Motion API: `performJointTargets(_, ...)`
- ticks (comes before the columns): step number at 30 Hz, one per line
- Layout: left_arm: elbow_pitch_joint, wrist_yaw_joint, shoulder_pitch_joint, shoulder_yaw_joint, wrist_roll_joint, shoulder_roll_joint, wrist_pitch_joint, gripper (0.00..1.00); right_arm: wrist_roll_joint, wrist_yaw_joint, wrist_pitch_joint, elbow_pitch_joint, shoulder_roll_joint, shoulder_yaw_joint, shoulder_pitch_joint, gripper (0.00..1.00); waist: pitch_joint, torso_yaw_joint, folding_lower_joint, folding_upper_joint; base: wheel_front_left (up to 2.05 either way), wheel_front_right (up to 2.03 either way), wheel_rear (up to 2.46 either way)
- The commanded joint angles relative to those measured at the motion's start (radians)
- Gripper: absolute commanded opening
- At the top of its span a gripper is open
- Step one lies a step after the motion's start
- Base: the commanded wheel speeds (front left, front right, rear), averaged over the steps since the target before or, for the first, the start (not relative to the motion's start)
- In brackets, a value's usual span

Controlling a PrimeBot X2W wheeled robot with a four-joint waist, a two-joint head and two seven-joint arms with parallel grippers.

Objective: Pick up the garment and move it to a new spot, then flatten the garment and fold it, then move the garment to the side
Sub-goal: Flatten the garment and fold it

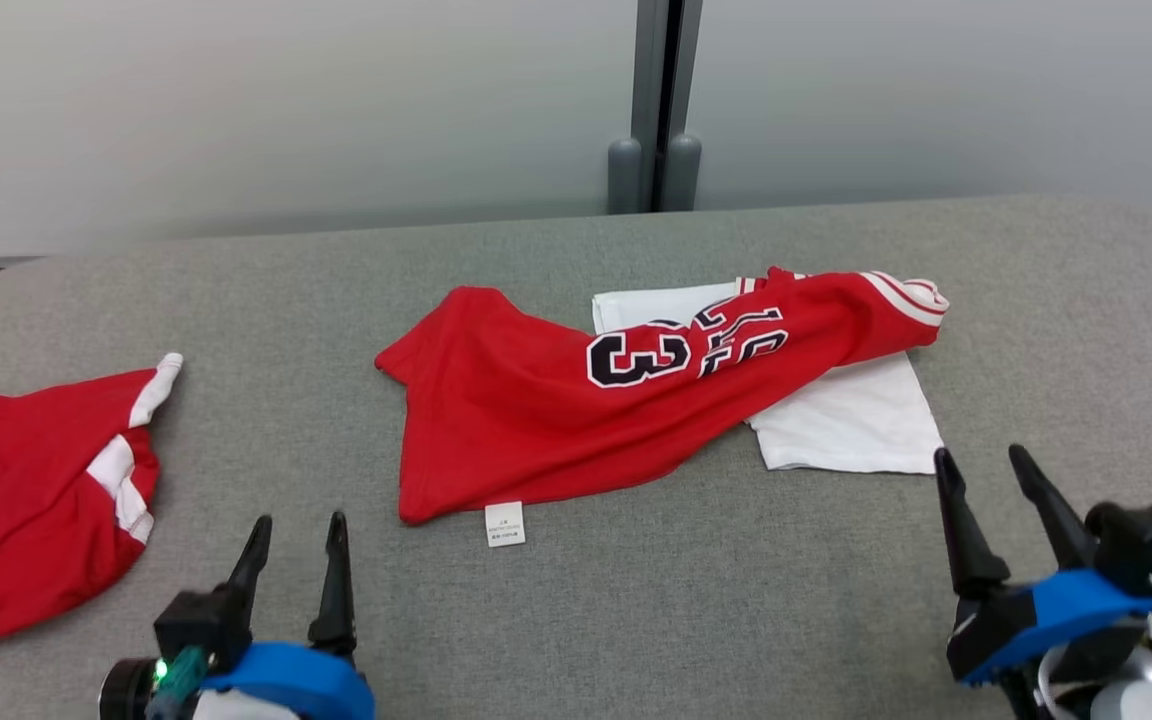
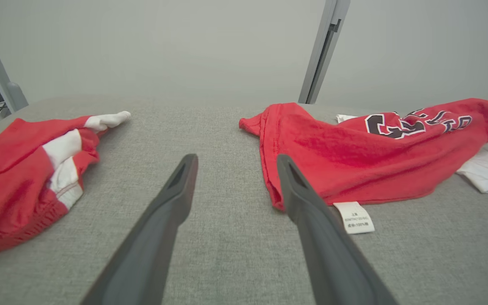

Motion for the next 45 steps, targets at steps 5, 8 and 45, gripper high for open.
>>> performJointTargets(5, 0.081, -0.006, -0.11, -0.036, -0.024, 0.0, 0.071, 1.0, -0.005, 0.0, 0.116, 0.06, 0.0, -0.041, -0.115, 1.0, 0.044, -0.009, 0.0, 0.0, 0.0, 0.0, 0.0)
performJointTargets(8, 0.121, -0.007, -0.17, -0.067, -0.034, -0.002, 0.108, 1.0, 0.001, 0.0, 0.187, 0.122, 0.0, -0.059, -0.202, 1.0, 0.074, -0.018, 0.0, 0.0, 0.0, 0.0, 0.0)
performJointTargets(45, 0.314, 0.028, -0.297, -0.199, -0.119, -0.013, 0.196, 0.0, -0.165, 0.0, 0.054, 0.918, -0.009, -0.129, -0.641, 0.0, 0.198, -0.006, 0.0, 0.0, 0.0, 0.0, 0.0)
